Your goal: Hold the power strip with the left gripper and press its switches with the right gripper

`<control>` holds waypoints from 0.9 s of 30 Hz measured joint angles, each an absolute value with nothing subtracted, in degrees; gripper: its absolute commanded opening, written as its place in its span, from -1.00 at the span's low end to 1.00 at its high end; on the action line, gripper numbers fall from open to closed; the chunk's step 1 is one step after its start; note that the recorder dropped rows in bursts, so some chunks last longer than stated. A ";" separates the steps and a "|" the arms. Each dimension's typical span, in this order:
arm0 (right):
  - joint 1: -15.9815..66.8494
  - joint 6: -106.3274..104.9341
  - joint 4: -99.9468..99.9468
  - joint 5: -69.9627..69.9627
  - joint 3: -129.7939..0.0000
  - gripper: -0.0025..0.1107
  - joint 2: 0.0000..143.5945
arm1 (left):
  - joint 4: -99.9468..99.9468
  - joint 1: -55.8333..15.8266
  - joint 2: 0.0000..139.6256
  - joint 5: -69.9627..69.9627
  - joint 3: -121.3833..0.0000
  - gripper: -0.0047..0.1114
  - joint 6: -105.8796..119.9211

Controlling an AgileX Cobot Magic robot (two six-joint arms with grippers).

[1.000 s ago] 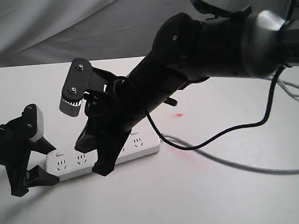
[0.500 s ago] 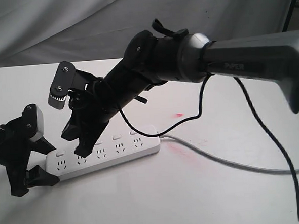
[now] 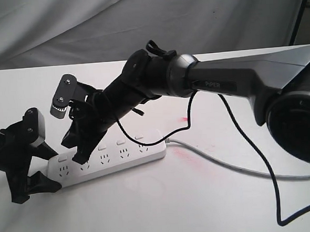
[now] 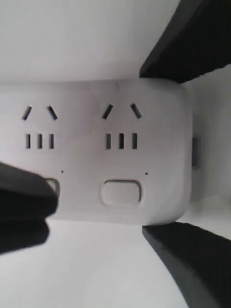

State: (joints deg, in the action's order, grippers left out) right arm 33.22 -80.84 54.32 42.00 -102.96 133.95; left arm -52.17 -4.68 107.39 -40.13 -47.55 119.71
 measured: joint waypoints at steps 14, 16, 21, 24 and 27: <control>34.78 -88.24 58.78 38.36 -103.03 -0.26 133.95 | -52.17 -4.68 107.39 -40.13 -47.55 0.23 119.71; 34.78 -89.22 60.32 37.32 -103.03 -0.23 134.03 | -52.17 -4.68 107.39 -40.13 -47.55 0.23 119.71; 34.78 -91.44 61.58 36.75 -103.03 -0.18 135.52 | -52.17 -4.68 107.39 -40.13 -47.55 0.23 119.71; 34.78 -93.21 61.58 36.42 -103.03 -0.14 135.86 | -52.17 -4.68 107.39 -40.13 -47.55 0.23 119.71; 34.78 -94.79 61.71 35.66 -103.03 -0.13 136.24 | -52.17 -4.68 107.39 -40.13 -47.55 0.23 119.71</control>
State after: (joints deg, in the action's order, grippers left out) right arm 34.78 -94.79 61.71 35.66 -103.03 136.24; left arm -52.17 -4.68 107.39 -40.13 -47.55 119.71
